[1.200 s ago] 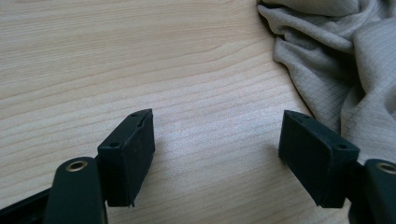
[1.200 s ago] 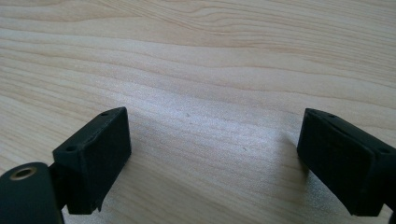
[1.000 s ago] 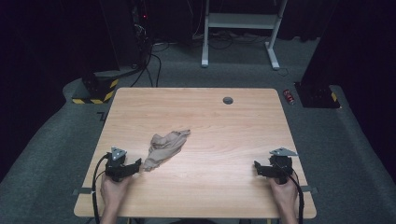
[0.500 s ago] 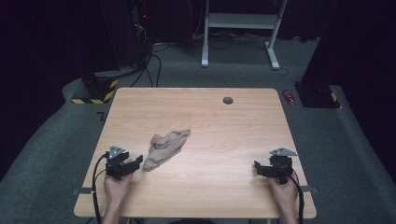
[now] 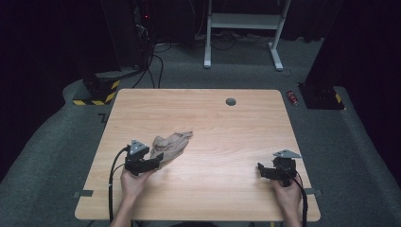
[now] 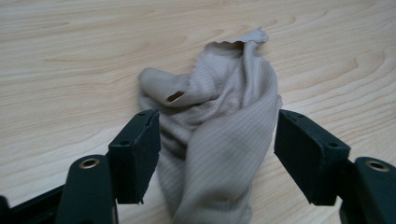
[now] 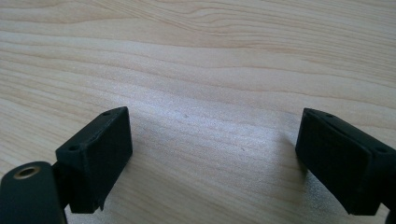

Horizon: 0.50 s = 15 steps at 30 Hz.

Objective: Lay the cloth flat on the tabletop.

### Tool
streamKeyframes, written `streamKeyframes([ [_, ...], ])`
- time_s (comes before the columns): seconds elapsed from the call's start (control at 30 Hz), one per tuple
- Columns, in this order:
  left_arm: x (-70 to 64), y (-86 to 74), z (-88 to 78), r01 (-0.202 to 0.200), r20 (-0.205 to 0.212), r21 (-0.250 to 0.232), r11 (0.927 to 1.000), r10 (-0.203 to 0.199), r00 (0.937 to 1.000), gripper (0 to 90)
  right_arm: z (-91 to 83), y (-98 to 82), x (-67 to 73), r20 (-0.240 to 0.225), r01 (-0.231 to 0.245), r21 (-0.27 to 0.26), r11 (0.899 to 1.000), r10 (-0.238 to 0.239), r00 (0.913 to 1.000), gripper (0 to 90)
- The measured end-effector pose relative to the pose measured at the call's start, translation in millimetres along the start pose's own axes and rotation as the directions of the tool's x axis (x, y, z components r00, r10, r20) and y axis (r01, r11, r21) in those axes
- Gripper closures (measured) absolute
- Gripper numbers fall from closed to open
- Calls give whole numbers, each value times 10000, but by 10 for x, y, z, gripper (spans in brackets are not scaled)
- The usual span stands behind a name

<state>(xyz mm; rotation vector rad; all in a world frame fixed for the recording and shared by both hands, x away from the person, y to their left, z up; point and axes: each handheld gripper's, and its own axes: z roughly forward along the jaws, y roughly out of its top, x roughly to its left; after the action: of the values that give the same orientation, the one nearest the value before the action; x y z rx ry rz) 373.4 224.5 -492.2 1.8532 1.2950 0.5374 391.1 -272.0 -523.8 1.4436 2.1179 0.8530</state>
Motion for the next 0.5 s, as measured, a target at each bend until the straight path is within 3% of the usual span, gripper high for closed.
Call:
streamKeyframes([
  [0.07,-36,31,73,-155,23,221,9996,155,9999,311,0,0,-1,-1,17,-3,10000,-17,10000,103],
  [0.2,-88,55,231,-467,-312,781,9959,492,9983,317,0,0,-1,0,14,-6,10000,-14,10000,103],
  [0.33,-93,62,359,-378,-549,1085,9934,439,9975,361,0,0,0,3,16,-13,10000,-16,10000,105],
  [0.5,-63,59,405,-185,-796,1225,9923,284,9964,536,0,0,0,-1,16,-17,10000,-16,10000,106],
])
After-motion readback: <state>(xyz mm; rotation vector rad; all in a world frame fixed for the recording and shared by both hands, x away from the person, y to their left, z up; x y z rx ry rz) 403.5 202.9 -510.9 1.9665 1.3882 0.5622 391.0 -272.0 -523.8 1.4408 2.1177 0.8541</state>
